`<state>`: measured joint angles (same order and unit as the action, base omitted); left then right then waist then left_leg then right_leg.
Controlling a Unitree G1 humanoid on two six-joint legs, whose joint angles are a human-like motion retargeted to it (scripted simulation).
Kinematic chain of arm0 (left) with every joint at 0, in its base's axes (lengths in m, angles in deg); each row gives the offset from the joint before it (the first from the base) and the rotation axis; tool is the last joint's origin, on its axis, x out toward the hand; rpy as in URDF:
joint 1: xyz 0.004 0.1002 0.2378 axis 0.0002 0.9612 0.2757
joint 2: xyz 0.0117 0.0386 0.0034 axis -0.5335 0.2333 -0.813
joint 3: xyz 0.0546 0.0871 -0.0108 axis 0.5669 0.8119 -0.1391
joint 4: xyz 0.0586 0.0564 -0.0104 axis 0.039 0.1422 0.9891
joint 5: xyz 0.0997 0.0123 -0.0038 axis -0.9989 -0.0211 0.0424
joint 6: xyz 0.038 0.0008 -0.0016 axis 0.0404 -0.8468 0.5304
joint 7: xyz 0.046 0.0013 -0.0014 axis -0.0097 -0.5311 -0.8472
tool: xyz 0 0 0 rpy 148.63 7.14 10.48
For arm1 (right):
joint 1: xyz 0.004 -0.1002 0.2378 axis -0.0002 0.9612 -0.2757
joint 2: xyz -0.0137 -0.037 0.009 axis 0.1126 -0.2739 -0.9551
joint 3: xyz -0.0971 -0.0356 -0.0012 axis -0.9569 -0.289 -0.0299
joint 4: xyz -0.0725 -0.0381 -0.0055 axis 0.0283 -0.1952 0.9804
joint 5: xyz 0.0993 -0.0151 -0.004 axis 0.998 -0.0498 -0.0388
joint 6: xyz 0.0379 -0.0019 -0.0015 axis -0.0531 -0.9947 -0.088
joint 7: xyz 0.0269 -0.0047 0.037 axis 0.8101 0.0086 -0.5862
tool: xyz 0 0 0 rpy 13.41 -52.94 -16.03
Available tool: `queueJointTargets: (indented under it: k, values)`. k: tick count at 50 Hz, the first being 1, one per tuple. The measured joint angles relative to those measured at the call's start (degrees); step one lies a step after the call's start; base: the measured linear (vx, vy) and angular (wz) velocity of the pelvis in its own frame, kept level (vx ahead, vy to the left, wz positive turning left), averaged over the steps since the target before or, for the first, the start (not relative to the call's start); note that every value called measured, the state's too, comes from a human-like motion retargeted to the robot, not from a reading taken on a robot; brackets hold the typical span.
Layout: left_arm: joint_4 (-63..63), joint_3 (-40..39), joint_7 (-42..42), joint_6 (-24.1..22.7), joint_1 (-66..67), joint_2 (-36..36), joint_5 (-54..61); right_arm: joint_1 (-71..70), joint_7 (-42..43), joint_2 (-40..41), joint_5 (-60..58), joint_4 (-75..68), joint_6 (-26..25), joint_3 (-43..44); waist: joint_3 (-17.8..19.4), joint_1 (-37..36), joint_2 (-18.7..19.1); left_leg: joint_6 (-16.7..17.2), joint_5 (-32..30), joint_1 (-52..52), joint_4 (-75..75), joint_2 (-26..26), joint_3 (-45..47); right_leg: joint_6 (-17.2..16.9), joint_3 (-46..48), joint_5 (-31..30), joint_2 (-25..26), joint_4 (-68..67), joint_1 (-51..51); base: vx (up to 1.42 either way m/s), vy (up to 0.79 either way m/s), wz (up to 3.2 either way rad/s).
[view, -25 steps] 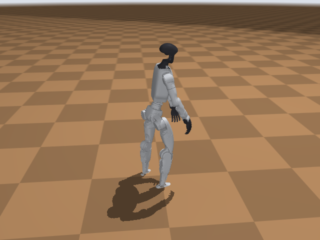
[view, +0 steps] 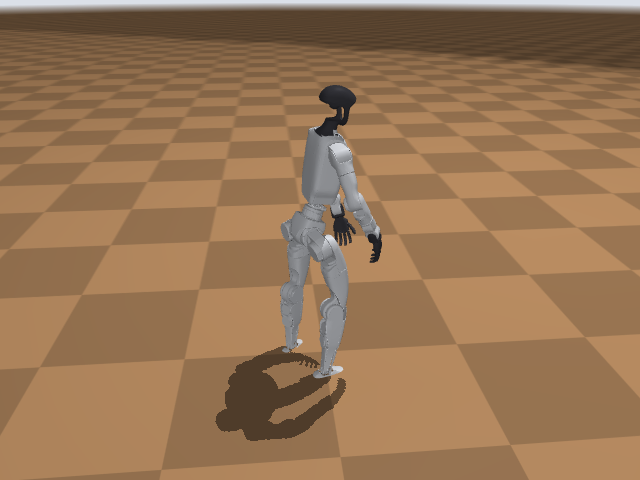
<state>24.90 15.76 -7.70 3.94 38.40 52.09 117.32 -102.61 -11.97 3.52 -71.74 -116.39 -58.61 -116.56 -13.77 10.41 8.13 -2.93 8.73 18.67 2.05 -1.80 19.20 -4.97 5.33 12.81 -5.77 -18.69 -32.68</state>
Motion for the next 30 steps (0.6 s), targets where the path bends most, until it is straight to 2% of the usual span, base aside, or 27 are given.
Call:
queueJointTargets:
  k: [12, 22, 30]
  values:
    - [-2.60, 3.07, 0.50, -0.24, -0.96, -5.63, -4.66, -7.89, -1.43, -0.18, -11.00, -1.99, 0.46, -7.70, -0.95, -4.12, -0.69, -0.90, -1.78, 1.79, 0.21, 1.94, -2.57, 0.23, 1.56, 0.52, -2.50, -1.27, -1.13, -0.01, 0.02, 0.24]
    - [-6.46, 6.72, 0.56, 0.37, -3.80, -9.56, -5.76, -10.24, -4.64, 0.15, -14.88, -6.99, -0.06, -13.05, -2.47, -7.91, -2.21, -1.23, -2.55, 2.88, 0.32, 2.61, -4.54, -0.12, 3.79, 0.59, -3.69, -1.00, -1.02, 0.00, 0.01, 0.15]
    - [-11.30, 10.90, 0.37, 0.19, -5.66, -13.99, -7.46, -9.74, -5.55, -0.89, -16.15, -7.68, 0.30, -14.12, -3.50, -9.67, -2.48, -1.73, -2.79, 3.02, 0.32, 2.48, -5.70, -0.67, 5.53, 0.34, -3.81, 0.16, 0.00, 0.00, 0.00, 0.00]
